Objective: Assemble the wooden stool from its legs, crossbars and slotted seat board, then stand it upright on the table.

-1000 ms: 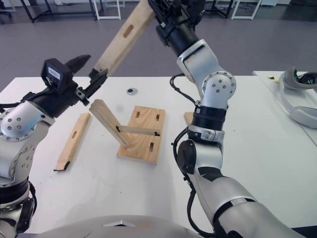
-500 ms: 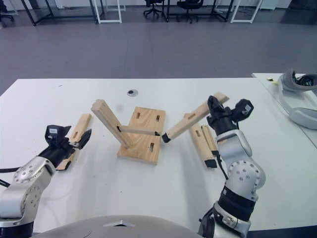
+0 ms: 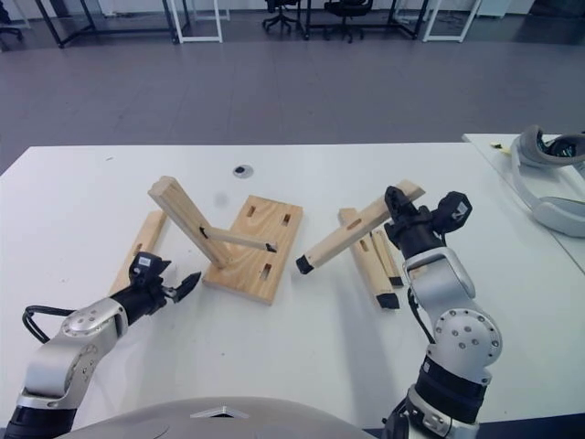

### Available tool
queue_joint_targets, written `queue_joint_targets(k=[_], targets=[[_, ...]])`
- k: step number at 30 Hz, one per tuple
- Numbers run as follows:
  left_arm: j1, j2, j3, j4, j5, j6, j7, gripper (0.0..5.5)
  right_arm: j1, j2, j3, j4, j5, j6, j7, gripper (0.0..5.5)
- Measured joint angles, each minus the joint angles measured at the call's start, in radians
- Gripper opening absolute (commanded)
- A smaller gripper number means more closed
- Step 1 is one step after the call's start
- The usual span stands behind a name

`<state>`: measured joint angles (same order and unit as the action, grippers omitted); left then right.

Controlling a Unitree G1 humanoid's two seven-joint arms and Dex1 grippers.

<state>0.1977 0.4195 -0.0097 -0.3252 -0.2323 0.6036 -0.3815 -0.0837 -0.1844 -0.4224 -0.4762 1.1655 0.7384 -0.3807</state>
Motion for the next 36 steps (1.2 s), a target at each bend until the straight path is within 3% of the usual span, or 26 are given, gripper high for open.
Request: queue_joint_targets(k=[6, 13, 19, 24, 30, 36], targets=[[-0.074, -0.013, -0.046, 0.123, 0.048, -0.115, -0.015, 4.31, -0.071, 0.03, 0.084, 0.136, -0.225, -0.152, 0.041, 1.01], [-0.05, -0.012, -0.07, 0.099, 0.038, -0.127, -0.076, 4.31, -0.199, 0.112, 0.117, 0.37, -0.392, -0.354, 0.093, 1.01], [-0.044, -0.012, -0.07, 0.065, 0.027, -0.071, -0.09, 4.31, -0.296, 0.237, 0.109, 0.586, -0.42, -0.447, 0.124, 1.01], [-0.046, -0.022, -0.067, 0.065, 0.027, -0.067, -0.09, 4.31, -0.339, 0.248, 0.135, 0.645, -0.473, -0.5, 0.184, 1.01], [0.005, -0.023, 0.033, -0.04, 0.004, -0.061, -0.043, 4.31, -0.331, 0.099, 0.094, 0.553, -0.413, -0.356, 0.324, 1.01], [-0.088, -0.041, 0.126, -0.04, 0.032, -0.116, 0.066, 4.31, -0.24, 0.119, 0.069, 0.358, -0.271, -0.18, 0.268, 1.01]])
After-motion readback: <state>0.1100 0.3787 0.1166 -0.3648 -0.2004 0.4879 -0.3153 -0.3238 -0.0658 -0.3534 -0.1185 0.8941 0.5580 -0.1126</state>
